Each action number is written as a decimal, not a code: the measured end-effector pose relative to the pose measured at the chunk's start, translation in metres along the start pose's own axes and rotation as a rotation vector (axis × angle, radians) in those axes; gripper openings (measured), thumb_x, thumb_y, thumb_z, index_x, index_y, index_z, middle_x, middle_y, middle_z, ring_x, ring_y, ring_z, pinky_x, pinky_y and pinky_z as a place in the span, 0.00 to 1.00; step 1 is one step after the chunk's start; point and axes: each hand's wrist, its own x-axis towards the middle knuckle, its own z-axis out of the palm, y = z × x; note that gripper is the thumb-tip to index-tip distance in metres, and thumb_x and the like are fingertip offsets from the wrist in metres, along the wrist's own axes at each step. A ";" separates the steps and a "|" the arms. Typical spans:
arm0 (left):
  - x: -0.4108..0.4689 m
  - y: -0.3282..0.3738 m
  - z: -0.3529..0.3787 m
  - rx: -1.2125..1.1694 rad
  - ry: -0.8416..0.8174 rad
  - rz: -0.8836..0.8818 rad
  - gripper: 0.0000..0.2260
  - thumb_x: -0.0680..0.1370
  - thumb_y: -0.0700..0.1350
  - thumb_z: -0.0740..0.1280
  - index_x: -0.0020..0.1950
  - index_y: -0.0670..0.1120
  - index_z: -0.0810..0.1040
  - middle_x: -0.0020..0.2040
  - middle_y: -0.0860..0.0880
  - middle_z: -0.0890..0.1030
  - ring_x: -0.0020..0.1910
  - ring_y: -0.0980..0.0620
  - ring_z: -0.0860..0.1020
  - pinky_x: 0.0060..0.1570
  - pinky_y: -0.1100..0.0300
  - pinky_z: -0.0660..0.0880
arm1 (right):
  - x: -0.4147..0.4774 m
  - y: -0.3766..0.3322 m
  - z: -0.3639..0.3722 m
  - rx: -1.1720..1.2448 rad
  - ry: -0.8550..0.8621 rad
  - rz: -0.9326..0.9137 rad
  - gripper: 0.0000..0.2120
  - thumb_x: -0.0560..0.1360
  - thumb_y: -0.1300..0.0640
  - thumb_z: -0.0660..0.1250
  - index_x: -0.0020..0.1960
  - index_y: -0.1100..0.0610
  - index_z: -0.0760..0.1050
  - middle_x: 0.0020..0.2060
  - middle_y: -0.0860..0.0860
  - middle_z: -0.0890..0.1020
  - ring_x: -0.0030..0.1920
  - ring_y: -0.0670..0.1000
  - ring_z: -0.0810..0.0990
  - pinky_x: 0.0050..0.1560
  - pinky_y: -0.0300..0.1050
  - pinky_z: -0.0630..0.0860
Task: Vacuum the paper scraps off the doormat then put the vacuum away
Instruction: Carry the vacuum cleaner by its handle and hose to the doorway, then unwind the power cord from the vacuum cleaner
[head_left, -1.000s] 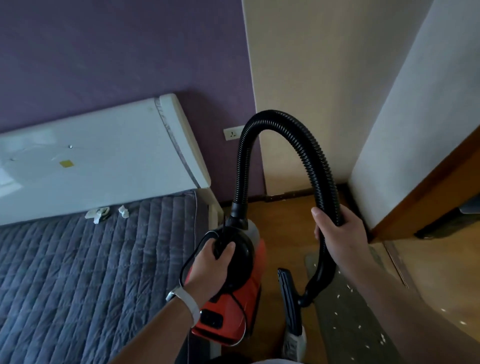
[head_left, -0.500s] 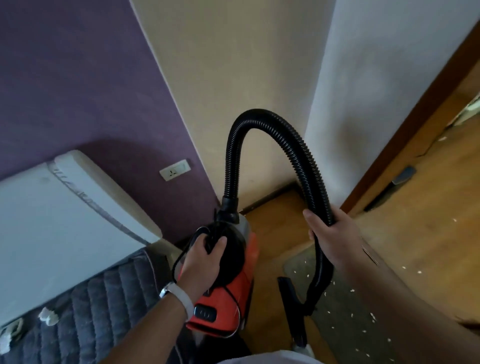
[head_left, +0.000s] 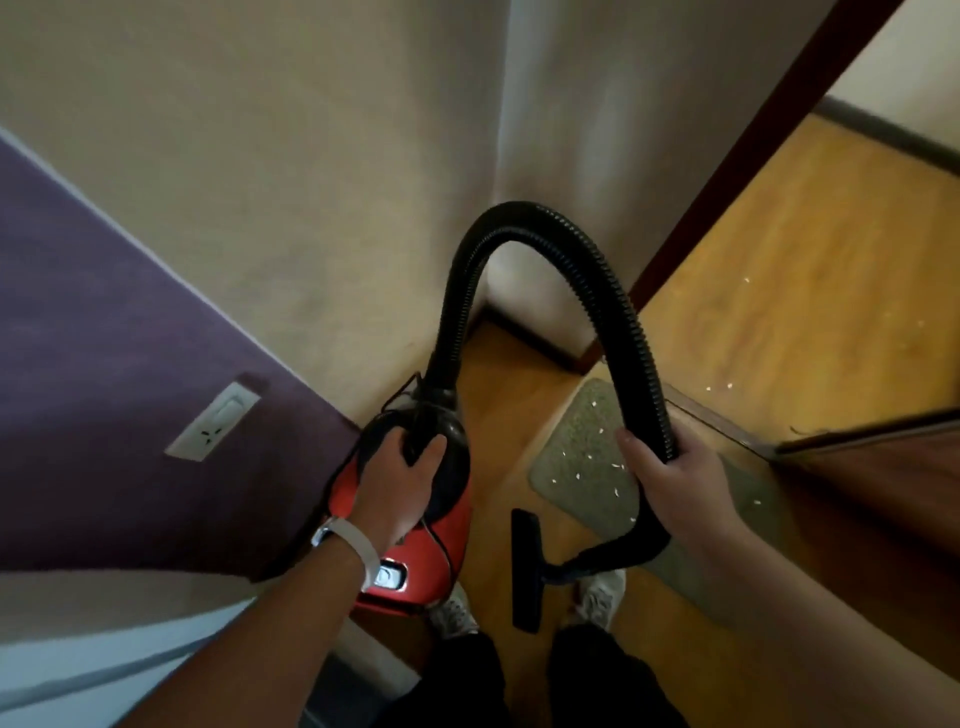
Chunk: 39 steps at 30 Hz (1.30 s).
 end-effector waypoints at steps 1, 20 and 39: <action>0.012 -0.002 0.003 0.015 -0.028 0.007 0.12 0.80 0.53 0.65 0.59 0.48 0.75 0.51 0.50 0.77 0.52 0.50 0.74 0.50 0.59 0.66 | 0.005 0.008 0.003 0.009 0.015 0.015 0.04 0.76 0.53 0.71 0.48 0.51 0.77 0.35 0.55 0.79 0.33 0.52 0.77 0.31 0.44 0.73; 0.204 -0.158 0.169 0.226 -0.157 0.037 0.12 0.80 0.57 0.63 0.57 0.51 0.74 0.49 0.53 0.78 0.47 0.52 0.76 0.49 0.54 0.75 | 0.142 0.238 0.094 0.135 0.073 0.199 0.15 0.77 0.49 0.68 0.39 0.58 0.71 0.29 0.57 0.78 0.27 0.52 0.76 0.33 0.51 0.75; 0.258 -0.305 0.272 0.238 -0.271 0.092 0.13 0.80 0.57 0.63 0.58 0.50 0.73 0.52 0.51 0.77 0.50 0.48 0.75 0.49 0.53 0.73 | 0.166 0.396 0.140 -0.226 0.214 -0.021 0.10 0.72 0.44 0.71 0.44 0.48 0.76 0.31 0.53 0.78 0.30 0.51 0.75 0.32 0.45 0.70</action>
